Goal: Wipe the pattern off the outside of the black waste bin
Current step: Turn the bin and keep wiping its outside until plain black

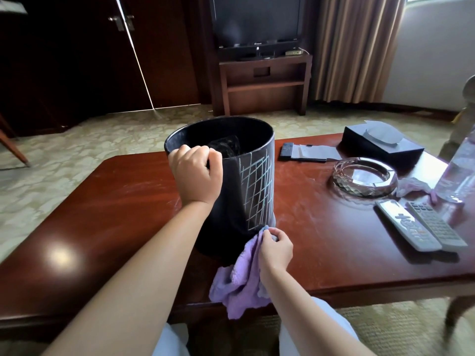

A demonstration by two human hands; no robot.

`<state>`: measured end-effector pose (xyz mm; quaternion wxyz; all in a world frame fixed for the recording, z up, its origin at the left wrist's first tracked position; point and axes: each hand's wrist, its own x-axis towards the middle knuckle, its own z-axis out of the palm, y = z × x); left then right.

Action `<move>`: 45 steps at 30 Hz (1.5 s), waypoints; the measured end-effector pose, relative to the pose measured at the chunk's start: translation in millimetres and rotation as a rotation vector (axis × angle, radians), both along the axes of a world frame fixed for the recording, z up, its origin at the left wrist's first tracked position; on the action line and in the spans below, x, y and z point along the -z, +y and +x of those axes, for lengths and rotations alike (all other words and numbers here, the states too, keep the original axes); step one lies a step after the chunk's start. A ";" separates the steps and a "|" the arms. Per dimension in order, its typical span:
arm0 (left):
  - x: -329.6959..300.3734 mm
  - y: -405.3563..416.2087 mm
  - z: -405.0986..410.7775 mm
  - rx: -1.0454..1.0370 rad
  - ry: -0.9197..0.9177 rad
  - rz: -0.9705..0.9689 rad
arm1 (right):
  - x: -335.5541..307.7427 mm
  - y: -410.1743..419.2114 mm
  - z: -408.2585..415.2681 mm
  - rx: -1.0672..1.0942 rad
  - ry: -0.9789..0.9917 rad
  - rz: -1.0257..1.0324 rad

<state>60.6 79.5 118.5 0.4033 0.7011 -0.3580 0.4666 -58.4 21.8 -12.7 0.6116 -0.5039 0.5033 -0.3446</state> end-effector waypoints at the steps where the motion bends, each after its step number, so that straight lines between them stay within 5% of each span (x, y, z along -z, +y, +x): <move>1: 0.4 -0.2 0.2 0.000 0.001 -0.001 | -2.5 2.6 -1.1 -0.029 -0.016 -0.076; 7: 0.8 -0.4 0.2 0.004 0.008 -0.001 | -6.5 -4.6 -6.9 -0.085 0.099 -0.091; 11: 1.4 -1.2 0.3 -0.004 -0.011 -0.015 | -12.9 11.3 -7.3 -0.151 -0.078 -0.400; 16: 0.9 -0.7 0.6 -0.004 -0.007 -0.007 | -8.3 6.2 -3.2 -0.059 -0.022 -0.180; 21: 2.0 -1.6 1.9 -0.013 -0.018 -0.014 | -9.7 28.6 -2.2 -0.211 -0.118 -0.567; 27: 0.6 -0.9 1.4 -0.012 -0.013 -0.004 | 2.7 8.0 1.4 0.011 -0.029 -0.012; 32: 2.9 -2.4 2.9 -0.012 -0.016 -0.021 | -6.9 10.0 -2.3 -0.107 -0.100 -0.280; 38: 1.9 -1.7 0.8 -0.012 -0.018 -0.015 | 5.5 -0.1 0.3 -0.011 -0.039 0.144; 45: 1.6 -1.5 1.0 -0.015 -0.018 -0.017 | -2.0 -6.1 2.3 0.014 -0.057 0.044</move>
